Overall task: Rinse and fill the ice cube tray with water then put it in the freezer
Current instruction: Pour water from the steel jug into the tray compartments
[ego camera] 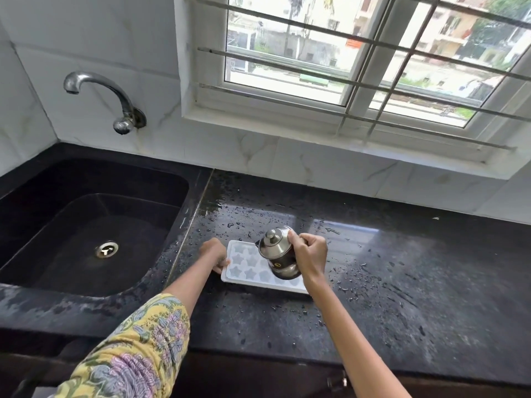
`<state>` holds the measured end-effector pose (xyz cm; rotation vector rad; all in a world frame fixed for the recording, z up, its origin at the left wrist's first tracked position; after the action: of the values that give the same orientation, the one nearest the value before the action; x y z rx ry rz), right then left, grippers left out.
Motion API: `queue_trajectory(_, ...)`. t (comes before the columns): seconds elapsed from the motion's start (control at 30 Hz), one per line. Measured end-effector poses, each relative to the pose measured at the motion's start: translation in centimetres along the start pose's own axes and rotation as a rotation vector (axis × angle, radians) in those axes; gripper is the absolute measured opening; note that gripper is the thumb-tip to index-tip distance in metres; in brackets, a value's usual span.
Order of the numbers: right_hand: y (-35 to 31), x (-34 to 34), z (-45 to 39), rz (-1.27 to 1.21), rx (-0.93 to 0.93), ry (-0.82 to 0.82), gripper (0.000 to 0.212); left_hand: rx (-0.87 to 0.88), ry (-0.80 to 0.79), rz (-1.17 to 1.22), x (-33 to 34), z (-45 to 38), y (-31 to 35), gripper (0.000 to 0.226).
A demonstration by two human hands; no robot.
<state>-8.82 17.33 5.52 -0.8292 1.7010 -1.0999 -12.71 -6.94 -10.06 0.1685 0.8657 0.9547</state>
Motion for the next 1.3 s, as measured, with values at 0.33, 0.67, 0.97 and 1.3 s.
queue_trajectory(0.33, 1.4, 0.2, 1.5, 0.213, -0.087, -0.02, 0.055, 0.004, 0.017, 0.155, -0.2, -0.2, -0.1, 0.012)
queue_trajectory(0.67, 1.3, -0.1, 1.8, 0.245, -0.095, -0.018, 0.052, -0.049, 0.045, 0.115, -0.3, -0.7, -0.5, 0.022)
queue_trajectory(0.97, -0.5, -0.7, 1.7, 0.251, -0.118, -0.007, 0.052, -0.123, 0.1, 0.235, -0.7, -0.7, -1.0, 0.024)
queue_trajectory(1.3, 0.5, -1.2, 2.1, 0.182, -0.053, 0.026, 0.054, 0.058, 0.099, -0.045, -1.1, 0.5, 0.5, 0.032)
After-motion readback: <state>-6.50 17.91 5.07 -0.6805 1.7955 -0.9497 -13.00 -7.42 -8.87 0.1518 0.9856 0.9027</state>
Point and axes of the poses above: each hand's wrist, its own z-axis away from the middle knuckle, its own x-axis out of the palm, y = z × x, the point moved 10 cm from there along -z, towards the middle knuckle
